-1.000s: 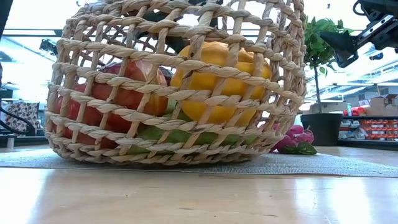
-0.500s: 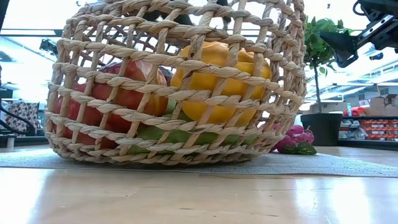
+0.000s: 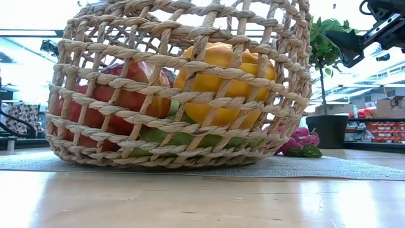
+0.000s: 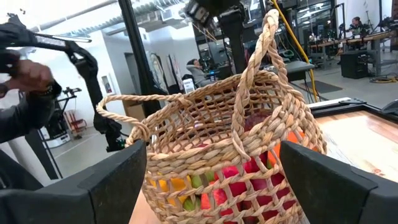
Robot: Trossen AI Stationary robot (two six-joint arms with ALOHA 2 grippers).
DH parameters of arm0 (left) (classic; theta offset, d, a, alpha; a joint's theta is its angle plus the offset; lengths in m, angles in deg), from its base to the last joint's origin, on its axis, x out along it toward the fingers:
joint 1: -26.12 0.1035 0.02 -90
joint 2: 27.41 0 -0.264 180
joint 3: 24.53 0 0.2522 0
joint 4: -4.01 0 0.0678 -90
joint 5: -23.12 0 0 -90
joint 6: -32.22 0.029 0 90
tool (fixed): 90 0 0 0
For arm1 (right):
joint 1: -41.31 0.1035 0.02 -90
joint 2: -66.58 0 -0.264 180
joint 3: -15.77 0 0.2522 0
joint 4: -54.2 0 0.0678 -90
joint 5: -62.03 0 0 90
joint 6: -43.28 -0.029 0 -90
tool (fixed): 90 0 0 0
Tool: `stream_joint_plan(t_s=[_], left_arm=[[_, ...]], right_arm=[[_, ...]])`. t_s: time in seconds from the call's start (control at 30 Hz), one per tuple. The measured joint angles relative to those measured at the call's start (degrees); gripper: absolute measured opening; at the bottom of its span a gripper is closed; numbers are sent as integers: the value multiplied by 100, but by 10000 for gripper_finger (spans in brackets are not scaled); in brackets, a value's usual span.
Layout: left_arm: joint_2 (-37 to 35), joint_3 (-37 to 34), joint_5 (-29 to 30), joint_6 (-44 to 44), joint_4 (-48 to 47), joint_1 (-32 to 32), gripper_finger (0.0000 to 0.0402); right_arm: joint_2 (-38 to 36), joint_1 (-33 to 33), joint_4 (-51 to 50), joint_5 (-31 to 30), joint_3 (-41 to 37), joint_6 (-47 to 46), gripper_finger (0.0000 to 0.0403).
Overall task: Build produce basket
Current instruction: Put the grapes into the basket
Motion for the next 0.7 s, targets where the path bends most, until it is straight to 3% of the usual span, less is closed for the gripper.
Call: stream_joint_plan(t_s=[0.13,0.33,0.7], left_arm=[[-788,-837,-74,-519,254,118,247],[-2014,-2789,-153,-899,1446,96,203],[-3885,-5329,-172,-1586,3209,-236,189]], right_arm=[[2,1,-3,0,-2,2,370],[7,0,0,0,-2,0,370],[7,0,23,-1,-5,5,370]])
